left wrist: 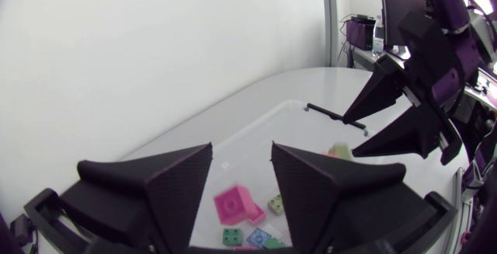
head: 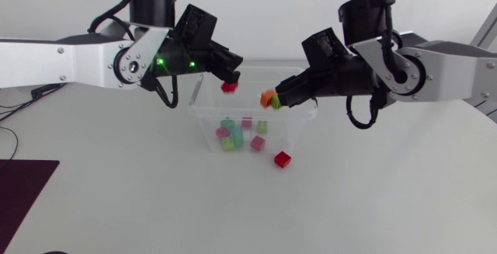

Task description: Pick up the duplo bricks and place them in the container

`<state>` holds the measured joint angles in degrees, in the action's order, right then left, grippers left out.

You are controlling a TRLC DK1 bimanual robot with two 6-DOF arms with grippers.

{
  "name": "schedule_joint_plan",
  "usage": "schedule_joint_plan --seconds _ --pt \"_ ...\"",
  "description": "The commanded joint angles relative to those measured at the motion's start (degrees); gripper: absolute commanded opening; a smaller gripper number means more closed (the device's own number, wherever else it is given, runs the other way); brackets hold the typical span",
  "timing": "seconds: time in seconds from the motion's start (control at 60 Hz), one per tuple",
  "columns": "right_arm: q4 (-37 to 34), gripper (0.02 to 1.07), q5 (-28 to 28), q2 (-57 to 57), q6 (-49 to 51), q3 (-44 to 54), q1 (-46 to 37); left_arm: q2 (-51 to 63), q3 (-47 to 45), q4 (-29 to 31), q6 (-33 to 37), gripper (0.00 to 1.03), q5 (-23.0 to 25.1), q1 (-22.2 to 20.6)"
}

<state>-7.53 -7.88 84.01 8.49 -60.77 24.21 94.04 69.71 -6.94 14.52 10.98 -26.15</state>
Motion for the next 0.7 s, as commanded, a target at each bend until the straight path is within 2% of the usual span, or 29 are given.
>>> schedule_joint_plan --seconds 0.0,0.117,0.367,0.467,0.533,0.6,0.683 --pt "-0.29 1.0 1.11 0.81 -1.2 -1.89 0.75 1.32 -0.37 -1.85 -1.43 0.91 -0.7 -0.3" --pt "-1.0 1.01 1.55 -3.06 -1.11 -0.4 0.84 -0.88 -0.28 0.0 -2.57 0.98 -1.23 -0.13" --pt "-8.73 1.01 1.55 -19.67 -1.11 11.55 1.37 -14.41 -6.61 6.5 -6.17 0.99 -2.11 3.21" --pt "-11.81 1.01 1.38 -25.47 -2.08 17.79 1.37 -20.21 -11.7 8.26 -5.73 0.99 -5.62 2.95" --pt "-11.89 1.01 1.11 -26.35 -2.08 20.7 1.37 -24.34 -15.84 8.17 -5.38 0.99 -8.43 2.33" --pt "-11.1 1.01 0.85 -26.7 -2.16 23.6 1.46 -27.95 -19.18 8.61 -3.71 0.99 -8.79 1.81" --pt "-5.65 1.01 0.85 -26.35 -2.34 28.52 1.55 -32.34 -24.54 8.7 -2.04 0.99 -9.49 0.93"
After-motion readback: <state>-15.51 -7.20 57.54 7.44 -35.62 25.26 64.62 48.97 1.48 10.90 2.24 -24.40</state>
